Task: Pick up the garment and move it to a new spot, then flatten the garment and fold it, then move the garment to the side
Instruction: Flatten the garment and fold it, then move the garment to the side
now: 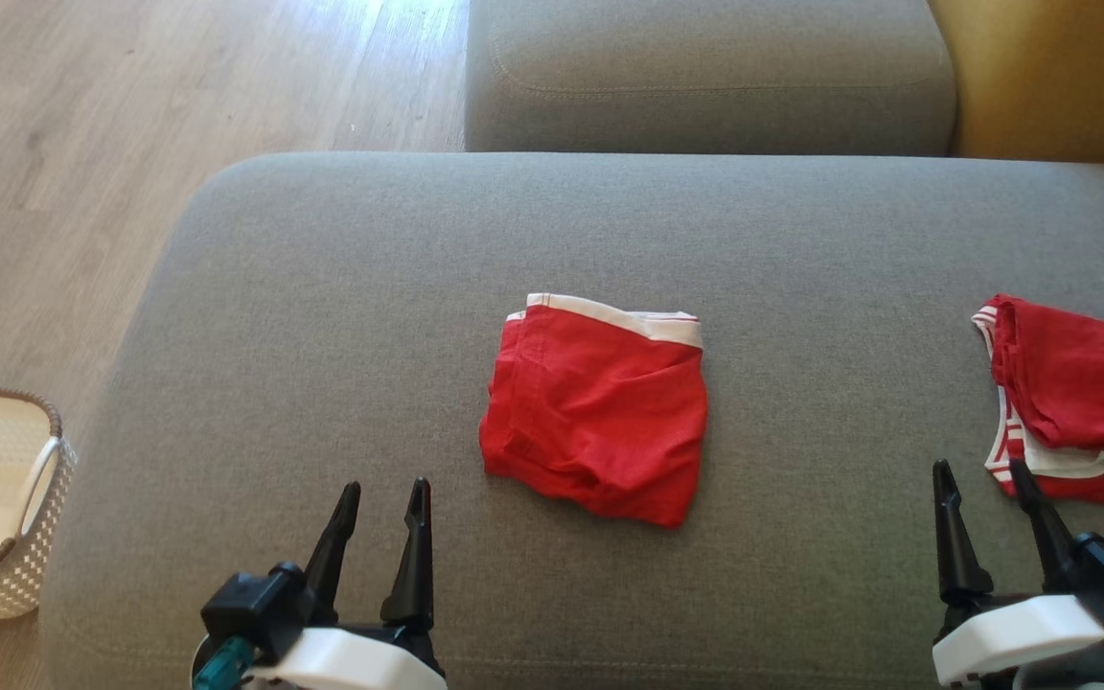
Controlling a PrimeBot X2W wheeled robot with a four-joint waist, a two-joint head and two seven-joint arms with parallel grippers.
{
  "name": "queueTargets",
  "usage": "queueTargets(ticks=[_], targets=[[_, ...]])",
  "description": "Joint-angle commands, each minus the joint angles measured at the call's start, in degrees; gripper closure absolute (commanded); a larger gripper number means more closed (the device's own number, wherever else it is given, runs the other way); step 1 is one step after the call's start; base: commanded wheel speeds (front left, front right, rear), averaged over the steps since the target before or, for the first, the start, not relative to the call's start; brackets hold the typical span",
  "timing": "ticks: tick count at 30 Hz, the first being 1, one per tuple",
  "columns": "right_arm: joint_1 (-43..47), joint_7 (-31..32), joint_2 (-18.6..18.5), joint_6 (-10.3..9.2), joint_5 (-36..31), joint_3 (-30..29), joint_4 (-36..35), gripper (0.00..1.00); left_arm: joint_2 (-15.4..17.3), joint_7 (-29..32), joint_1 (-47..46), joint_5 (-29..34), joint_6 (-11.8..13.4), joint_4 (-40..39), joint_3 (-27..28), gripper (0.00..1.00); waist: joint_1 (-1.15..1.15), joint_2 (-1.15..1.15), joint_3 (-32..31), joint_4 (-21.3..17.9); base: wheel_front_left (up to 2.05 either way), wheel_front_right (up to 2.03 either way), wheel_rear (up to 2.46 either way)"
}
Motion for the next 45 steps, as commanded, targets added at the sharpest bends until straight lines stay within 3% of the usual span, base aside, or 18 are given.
queueTargets(ticks=[1,11,20,25,33,40,45], targets=[[-1.66,-0.53,-0.51,-0.01,0.45,1.3,-1.84,0.0,-0.16,-0.7,-1.66,0.3,-0.14,-1.73,1.36,0.0,0.0,0.0,-0.04,-0.2,0.0,0.0,0.0],[-1.57,-0.53,-0.51,-0.01,0.94,1.33,-1.79,0.0,-0.16,-0.7,-1.58,0.93,-0.53,-1.67,0.92,0.0,0.0,0.0,0.14,0.06,0.0,0.0,0.0],[-5.25,-0.53,-0.5,-0.01,1.32,7.03,1.73,0.0,-0.16,-0.7,-2.48,1.11,-0.61,-1.74,-0.55,0.0,0.0,0.0,2.93,2.03,0.0,0.0,0.0],[-10.67,-0.47,-0.5,-0.01,5.85,11.13,8.36,0.0,-0.16,-0.7,-4.23,0.98,-0.57,-1.71,-1.7,0.0,0.0,0.0,5.93,4.5,0.0,0.0,0.0],[-19.64,1.83,-0.5,-0.01,23.66,15.91,19.15,0.0,-0.16,-0.7,-6.17,0.06,-0.14,-2.03,-2.1,0.0,0.0,0.0,9.12,8.69,0.0,0.0,0.0],[-25.56,3.43,-0.5,-0.01,22.69,15.54,28.06,0.0,-0.16,-0.7,-7.53,-0.69,0.1,-2.72,-1.89,0.0,0.0,0.0,10.62,11.39,0.0,0.0,0.0],[-28.23,3.42,-0.68,-0.01,17.82,15.14,34.08,0.0,-0.16,-0.7,-7.73,-0.91,0.21,-2.87,-2.27,0.0,0.0,0.0,11.01,12.37,0.0,0.0,0.0]])
